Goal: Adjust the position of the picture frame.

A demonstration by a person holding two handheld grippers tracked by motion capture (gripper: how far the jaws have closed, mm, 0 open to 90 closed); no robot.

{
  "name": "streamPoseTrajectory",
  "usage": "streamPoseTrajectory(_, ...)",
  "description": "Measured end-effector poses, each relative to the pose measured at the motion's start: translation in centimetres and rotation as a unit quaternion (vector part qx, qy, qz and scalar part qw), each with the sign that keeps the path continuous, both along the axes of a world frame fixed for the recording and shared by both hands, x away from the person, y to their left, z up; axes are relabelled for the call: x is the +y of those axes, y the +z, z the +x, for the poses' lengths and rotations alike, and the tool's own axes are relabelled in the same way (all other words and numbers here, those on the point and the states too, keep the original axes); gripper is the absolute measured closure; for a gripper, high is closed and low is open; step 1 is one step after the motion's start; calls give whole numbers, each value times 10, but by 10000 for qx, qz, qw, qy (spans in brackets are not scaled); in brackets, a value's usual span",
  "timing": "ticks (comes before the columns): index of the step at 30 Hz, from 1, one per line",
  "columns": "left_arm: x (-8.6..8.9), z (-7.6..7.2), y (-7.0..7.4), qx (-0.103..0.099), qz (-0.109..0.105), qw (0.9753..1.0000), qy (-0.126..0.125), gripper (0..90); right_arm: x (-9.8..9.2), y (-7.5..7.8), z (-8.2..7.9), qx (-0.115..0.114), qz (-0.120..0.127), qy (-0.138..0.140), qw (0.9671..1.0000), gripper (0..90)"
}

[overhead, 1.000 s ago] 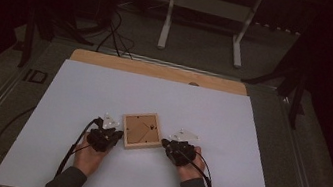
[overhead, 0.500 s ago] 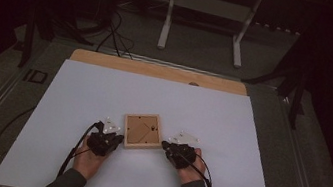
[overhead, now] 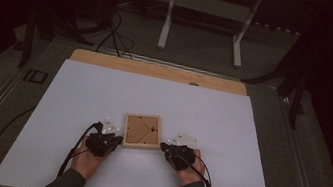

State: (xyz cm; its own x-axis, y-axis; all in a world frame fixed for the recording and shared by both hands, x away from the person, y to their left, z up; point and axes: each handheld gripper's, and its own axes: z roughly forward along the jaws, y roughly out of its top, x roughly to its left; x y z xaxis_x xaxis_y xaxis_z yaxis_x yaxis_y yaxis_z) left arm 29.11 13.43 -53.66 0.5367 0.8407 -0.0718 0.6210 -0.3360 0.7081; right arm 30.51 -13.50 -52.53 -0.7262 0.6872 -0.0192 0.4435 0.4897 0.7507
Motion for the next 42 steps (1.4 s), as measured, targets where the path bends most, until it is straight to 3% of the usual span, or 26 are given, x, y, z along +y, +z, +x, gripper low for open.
streamPoseTrajectory(10,0,6,-1,19,-87,9999,86,898,0,0,0,9,33,14,10000,897)
streamPoseTrajectory(42,-6,11,0,19,-48,9999,151,898,-4,-1,3,1,81,-125,9999,897)
